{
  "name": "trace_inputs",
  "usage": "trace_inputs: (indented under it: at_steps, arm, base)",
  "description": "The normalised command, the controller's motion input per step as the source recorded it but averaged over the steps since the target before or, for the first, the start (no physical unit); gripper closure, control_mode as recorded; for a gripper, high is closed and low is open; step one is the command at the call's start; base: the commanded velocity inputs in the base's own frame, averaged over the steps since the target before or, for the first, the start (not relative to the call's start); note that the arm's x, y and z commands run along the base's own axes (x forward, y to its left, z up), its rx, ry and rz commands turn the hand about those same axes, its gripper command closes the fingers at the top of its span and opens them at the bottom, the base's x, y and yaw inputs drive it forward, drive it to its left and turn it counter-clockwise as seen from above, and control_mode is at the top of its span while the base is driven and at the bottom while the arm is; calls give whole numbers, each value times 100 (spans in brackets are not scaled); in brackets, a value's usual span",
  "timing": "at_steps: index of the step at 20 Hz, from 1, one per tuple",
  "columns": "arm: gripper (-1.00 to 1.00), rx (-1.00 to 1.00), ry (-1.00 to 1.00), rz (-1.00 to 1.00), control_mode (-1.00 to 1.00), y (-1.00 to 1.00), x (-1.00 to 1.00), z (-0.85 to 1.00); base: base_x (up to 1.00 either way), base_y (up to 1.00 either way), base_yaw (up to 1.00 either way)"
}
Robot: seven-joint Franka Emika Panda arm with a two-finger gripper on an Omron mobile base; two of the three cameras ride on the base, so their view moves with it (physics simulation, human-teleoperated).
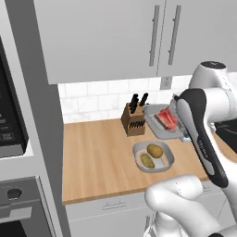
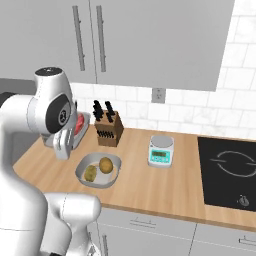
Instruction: Take the meat container that has the steak and place it on the second highest rack of the freezer. Then take the vegetable container that has the potatos and place it on the highest rack of the freezer.
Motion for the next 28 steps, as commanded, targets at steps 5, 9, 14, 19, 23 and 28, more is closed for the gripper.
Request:
trace_inputs:
  at_steps: [5, 9, 14, 19, 23, 28]
  arm:
    - [100, 0, 0, 0, -100, 1, 0, -2]
    - [100, 0, 0, 0, -100, 1, 0, 0]
    - [100, 0, 0, 0, 100, 0, 0, 0]
    - [100, 0, 0, 0, 100, 0, 0, 0]
    - [100, 0, 0, 0, 100, 0, 0, 0]
    - [100, 0, 0, 0, 100, 0, 0, 0]
  base:
    - [0, 0, 0]
    - [0, 0, 0]
    - [-45, -12, -6]
    - [-100, -4, -35]
    - [-47, 0, -71]
    - [0, -7, -87]
